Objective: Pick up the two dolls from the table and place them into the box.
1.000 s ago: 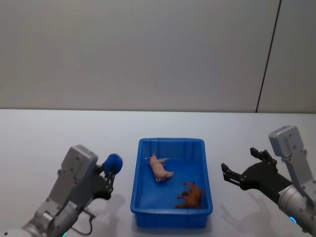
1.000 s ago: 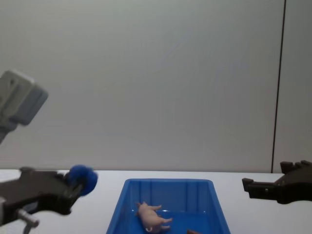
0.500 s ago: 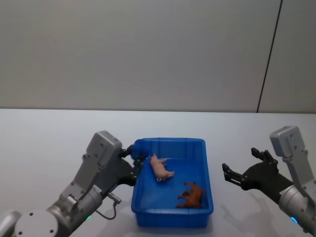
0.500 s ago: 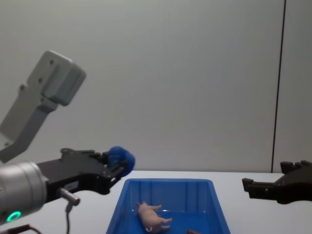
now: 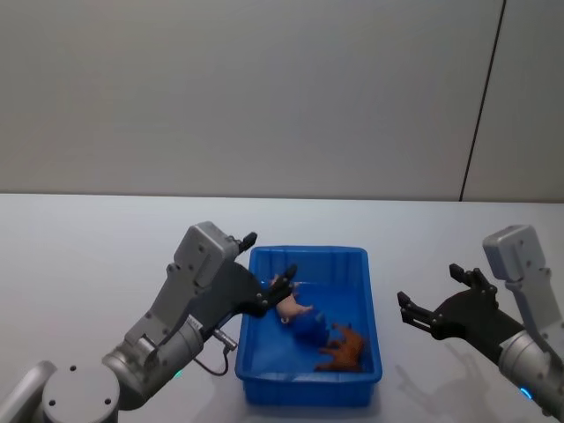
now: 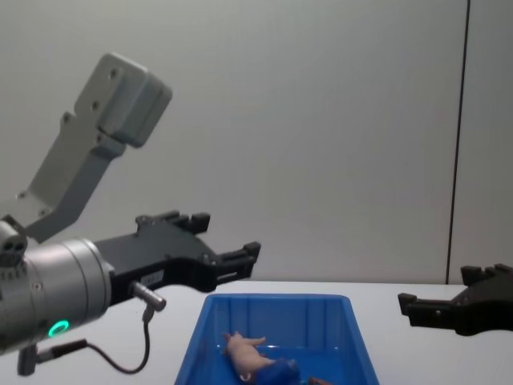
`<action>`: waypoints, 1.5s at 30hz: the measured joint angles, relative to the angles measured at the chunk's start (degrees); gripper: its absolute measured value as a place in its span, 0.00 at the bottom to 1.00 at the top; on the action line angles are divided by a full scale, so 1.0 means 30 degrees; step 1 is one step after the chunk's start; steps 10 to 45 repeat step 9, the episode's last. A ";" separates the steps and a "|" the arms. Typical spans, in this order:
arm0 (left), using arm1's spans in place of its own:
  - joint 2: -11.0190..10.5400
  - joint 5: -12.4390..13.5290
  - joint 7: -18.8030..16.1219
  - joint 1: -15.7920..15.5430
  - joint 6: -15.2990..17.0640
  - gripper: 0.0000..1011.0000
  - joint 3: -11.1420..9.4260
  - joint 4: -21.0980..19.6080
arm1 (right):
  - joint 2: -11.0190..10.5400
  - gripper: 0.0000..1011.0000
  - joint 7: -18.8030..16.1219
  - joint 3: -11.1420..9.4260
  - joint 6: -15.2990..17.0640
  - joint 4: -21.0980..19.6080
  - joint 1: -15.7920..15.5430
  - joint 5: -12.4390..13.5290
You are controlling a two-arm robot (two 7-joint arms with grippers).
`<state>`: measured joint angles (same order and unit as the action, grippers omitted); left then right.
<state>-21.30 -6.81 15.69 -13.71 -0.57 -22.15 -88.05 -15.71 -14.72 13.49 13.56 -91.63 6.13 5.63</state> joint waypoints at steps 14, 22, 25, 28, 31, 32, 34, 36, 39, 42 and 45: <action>-0.0286 0.0173 0.0021 0.0212 -0.0571 0.98 0.0107 -0.0833 | 0.0000 0.99 -0.0001 -0.0001 0.0000 0.0001 0.0000 0.0000; -0.0286 0.0173 0.0021 0.0212 -0.0571 0.98 0.0107 -0.0833 | 0.0000 0.99 -0.0001 -0.0001 0.0000 0.0001 0.0000 0.0000; -0.0286 0.0173 0.0021 0.0212 -0.0571 0.98 0.0107 -0.0833 | 0.0000 0.99 -0.0001 -0.0001 0.0000 0.0001 0.0000 0.0000; -0.0286 0.0173 0.0021 0.0212 -0.0571 0.98 0.0107 -0.0833 | 0.0000 0.99 -0.0001 -0.0001 0.0000 0.0001 0.0000 0.0000; -0.0286 0.0173 0.0021 0.0212 -0.0571 0.98 0.0107 -0.0833 | 0.0000 0.99 -0.0001 -0.0001 0.0000 0.0001 0.0000 0.0000; -0.0286 0.0173 0.0021 0.0212 -0.0571 0.98 0.0107 -0.0833 | 0.0000 0.99 -0.0001 -0.0001 0.0000 0.0001 0.0000 0.0000; -0.0286 0.0173 0.0021 0.0212 -0.0571 0.98 0.0107 -0.0833 | 0.0000 0.99 -0.0001 -0.0001 0.0000 0.0001 0.0000 0.0000; -0.0286 0.0173 0.0021 0.0212 -0.0571 0.98 0.0107 -0.0833 | 0.0000 0.99 -0.0001 -0.0001 0.0000 0.0001 0.0000 0.0000; -0.0286 0.0173 0.0021 0.0212 -0.0571 0.98 0.0107 -0.0833 | 0.0000 0.99 -0.0001 -0.0001 0.0000 0.0001 0.0000 0.0000; -0.0286 0.0173 0.0021 0.0212 -0.0571 0.98 0.0107 -0.0833 | 0.0000 0.99 -0.0001 -0.0001 0.0000 0.0001 0.0000 0.0000; -0.0286 0.0173 0.0021 0.0212 -0.0571 0.98 0.0107 -0.0833 | 0.0000 0.99 -0.0001 -0.0001 0.0000 0.0001 0.0000 0.0000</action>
